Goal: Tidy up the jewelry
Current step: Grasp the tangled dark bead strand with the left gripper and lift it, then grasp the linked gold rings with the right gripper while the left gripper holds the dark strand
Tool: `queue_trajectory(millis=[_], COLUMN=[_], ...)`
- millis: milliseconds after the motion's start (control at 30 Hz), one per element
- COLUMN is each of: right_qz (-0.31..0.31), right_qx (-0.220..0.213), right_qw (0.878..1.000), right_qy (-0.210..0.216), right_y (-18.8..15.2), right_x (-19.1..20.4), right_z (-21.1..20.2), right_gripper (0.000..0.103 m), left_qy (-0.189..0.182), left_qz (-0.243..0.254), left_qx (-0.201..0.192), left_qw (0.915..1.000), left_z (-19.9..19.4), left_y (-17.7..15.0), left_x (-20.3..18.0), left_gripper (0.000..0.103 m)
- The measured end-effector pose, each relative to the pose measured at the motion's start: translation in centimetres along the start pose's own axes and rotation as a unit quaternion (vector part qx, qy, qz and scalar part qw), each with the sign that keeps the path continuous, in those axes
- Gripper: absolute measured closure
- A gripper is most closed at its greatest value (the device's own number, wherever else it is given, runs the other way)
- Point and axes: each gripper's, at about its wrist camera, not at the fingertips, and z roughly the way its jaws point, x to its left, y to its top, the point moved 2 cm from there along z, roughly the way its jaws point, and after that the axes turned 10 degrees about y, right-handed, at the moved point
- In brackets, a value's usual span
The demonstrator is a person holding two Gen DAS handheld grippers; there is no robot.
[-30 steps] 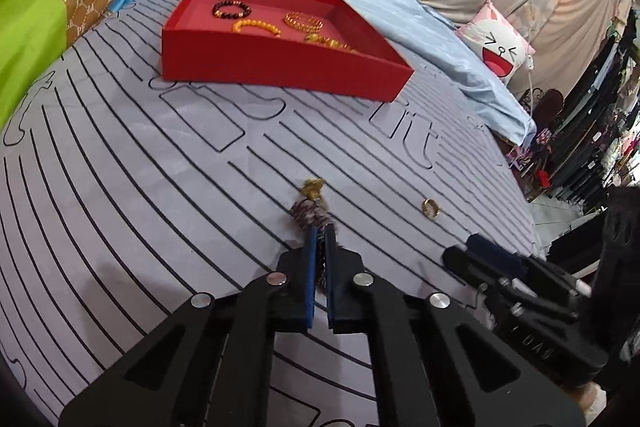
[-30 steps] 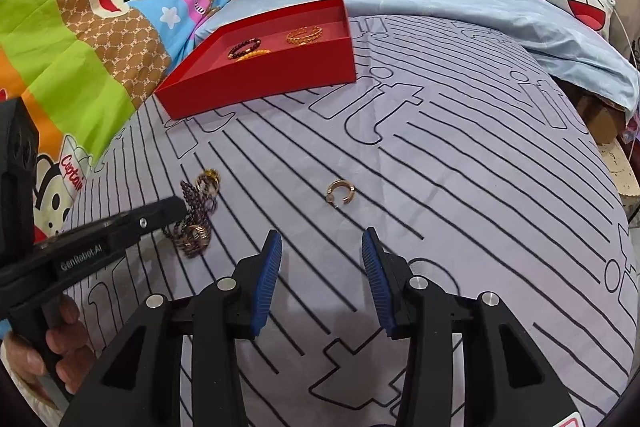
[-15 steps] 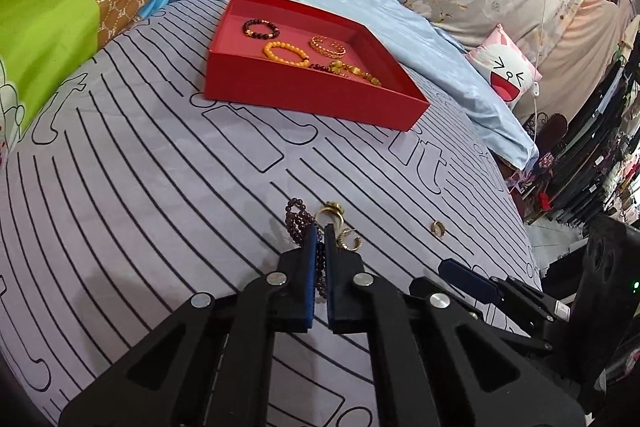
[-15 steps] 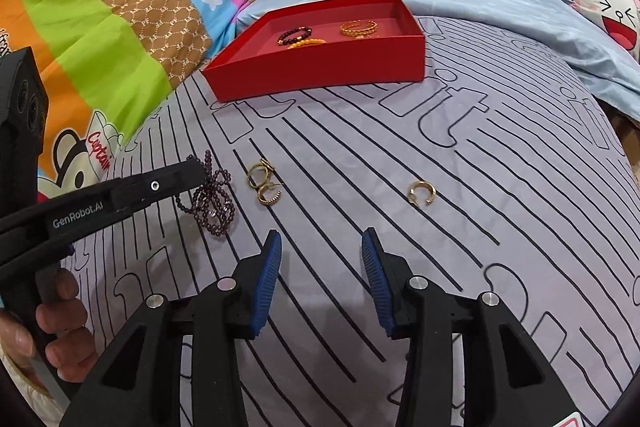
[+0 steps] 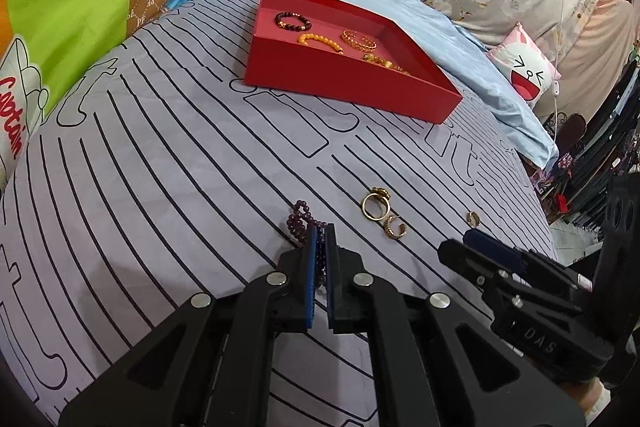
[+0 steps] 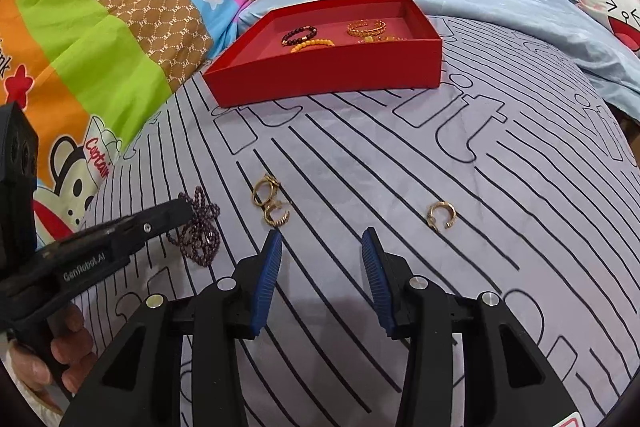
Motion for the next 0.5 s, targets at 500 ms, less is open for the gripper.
queue_trajectory(millis=[500], right_qz=[-0.030], right_qx=[0.014], right_qw=[0.999], right_qy=[0.011], right_y=[2.5], right_x=[2.4], right_z=[4.2], right_gripper=[0.075], left_qy=[0.012], left_qz=[-0.002], left_qx=[0.007], left_qw=[0.9999], left_z=[0.3], left_y=[0.0], left_x=[0.6], left_gripper=[0.100])
